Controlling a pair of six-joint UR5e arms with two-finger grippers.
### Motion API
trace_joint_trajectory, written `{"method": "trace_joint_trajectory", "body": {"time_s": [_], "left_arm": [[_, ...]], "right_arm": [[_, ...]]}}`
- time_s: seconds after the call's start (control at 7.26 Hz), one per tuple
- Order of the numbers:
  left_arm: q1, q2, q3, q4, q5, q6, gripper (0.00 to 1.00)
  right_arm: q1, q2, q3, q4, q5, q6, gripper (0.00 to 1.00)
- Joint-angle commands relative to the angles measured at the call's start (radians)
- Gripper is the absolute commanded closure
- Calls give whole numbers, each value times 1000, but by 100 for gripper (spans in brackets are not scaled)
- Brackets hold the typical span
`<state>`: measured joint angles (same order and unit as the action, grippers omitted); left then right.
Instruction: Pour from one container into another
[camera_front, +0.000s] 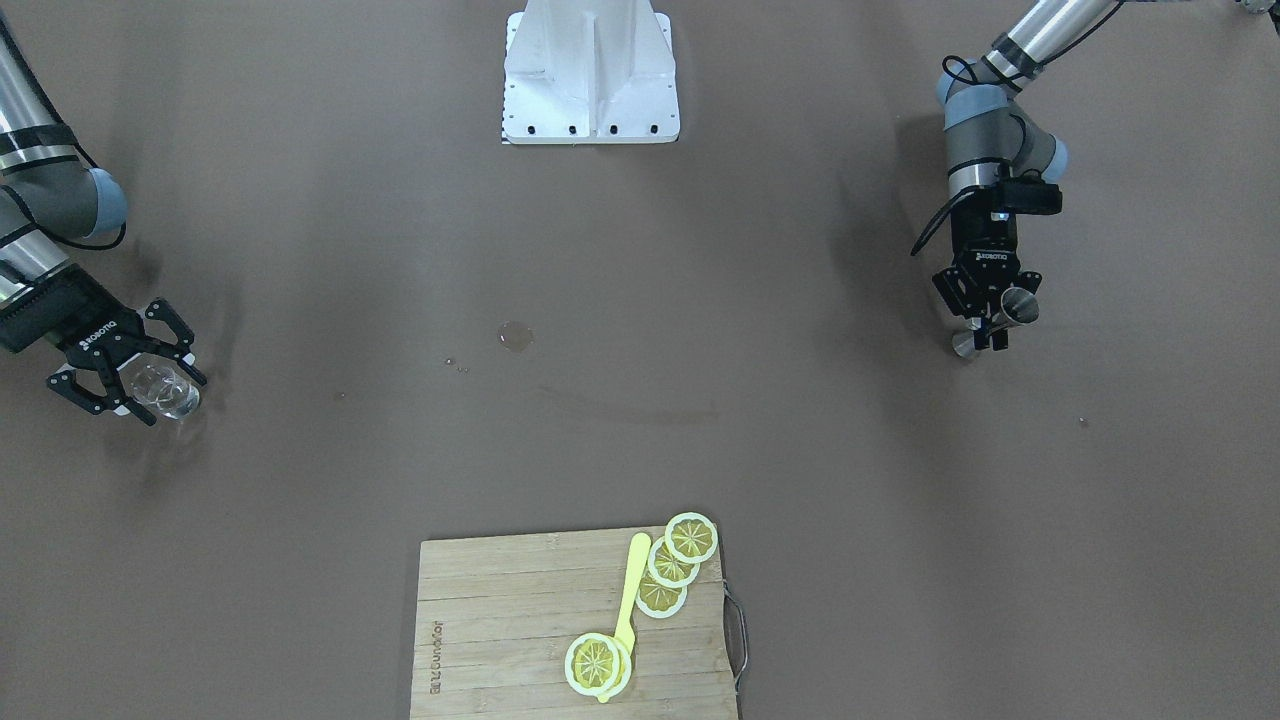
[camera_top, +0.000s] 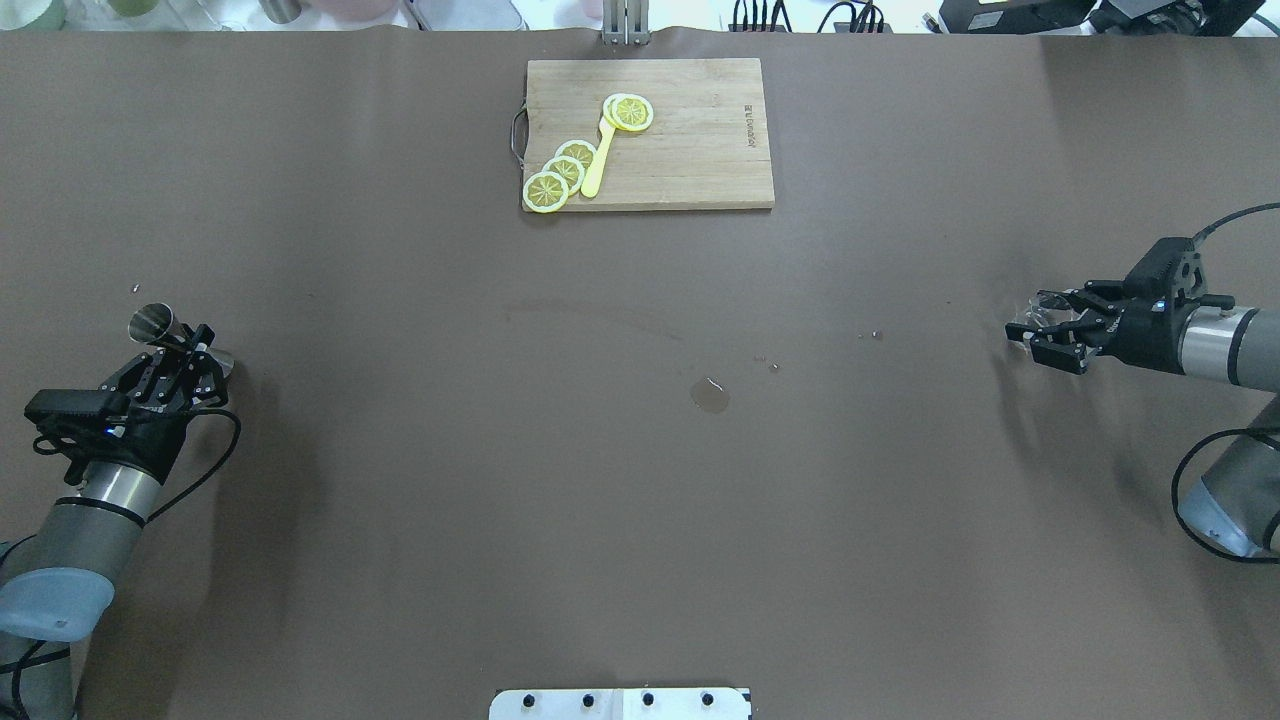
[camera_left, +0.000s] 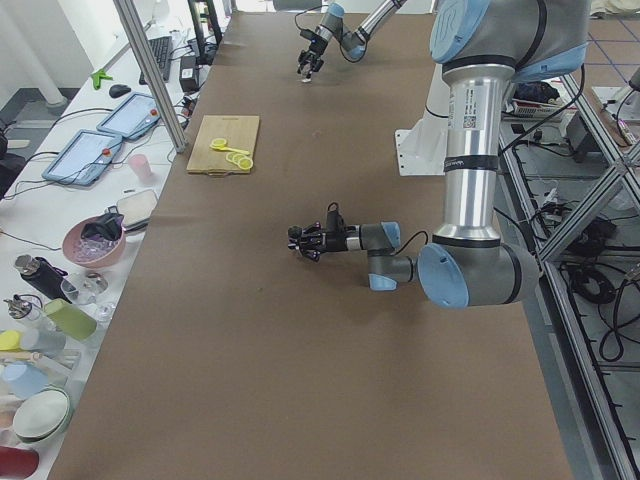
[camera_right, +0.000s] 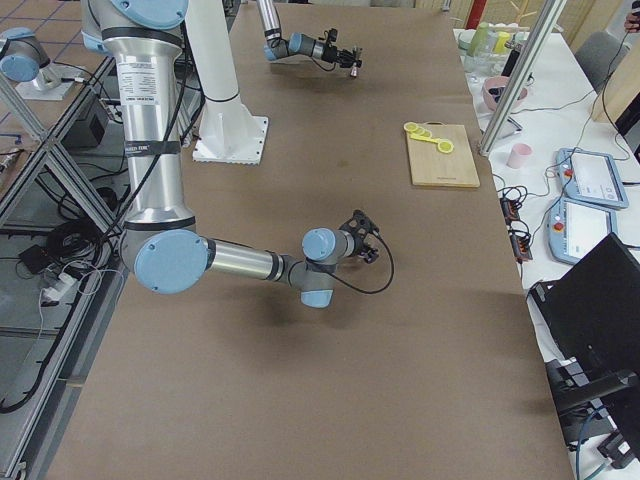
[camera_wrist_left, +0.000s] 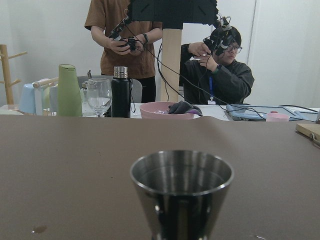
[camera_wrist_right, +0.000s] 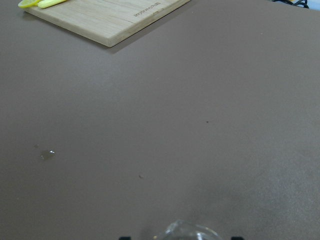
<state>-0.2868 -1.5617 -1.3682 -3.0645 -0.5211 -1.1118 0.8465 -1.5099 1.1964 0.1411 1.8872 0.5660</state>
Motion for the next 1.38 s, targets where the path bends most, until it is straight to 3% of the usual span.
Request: {"method": "trace_joint_trajectory", "body": {"time_s": [0.0, 0.14, 0.28, 0.55, 0.69, 0.96, 1.24], "left_arm": [[-2, 0, -31, 1, -57, 1, 100], [-2, 0, -54, 1, -83, 1, 100], [-2, 2, -84, 3, -88, 6, 100], [-3, 8, -171, 13, -213, 13, 100], [-3, 8, -205, 13, -233, 53, 100], [-5, 8, -259, 12, -269, 209, 100], [-14, -1, -307, 9, -387, 377, 100]], "right_arm": [[0, -1, -5, 0, -2, -5, 60], [0, 0, -1, 0, 0, -6, 84], [0, -1, 5, 0, 3, -6, 100], [5, -9, 24, -1, 18, -11, 100], [41, -1, 37, -6, 77, -14, 100], [109, 10, 51, -32, 170, -15, 100], [163, 65, 57, -118, 238, -122, 100]]}}
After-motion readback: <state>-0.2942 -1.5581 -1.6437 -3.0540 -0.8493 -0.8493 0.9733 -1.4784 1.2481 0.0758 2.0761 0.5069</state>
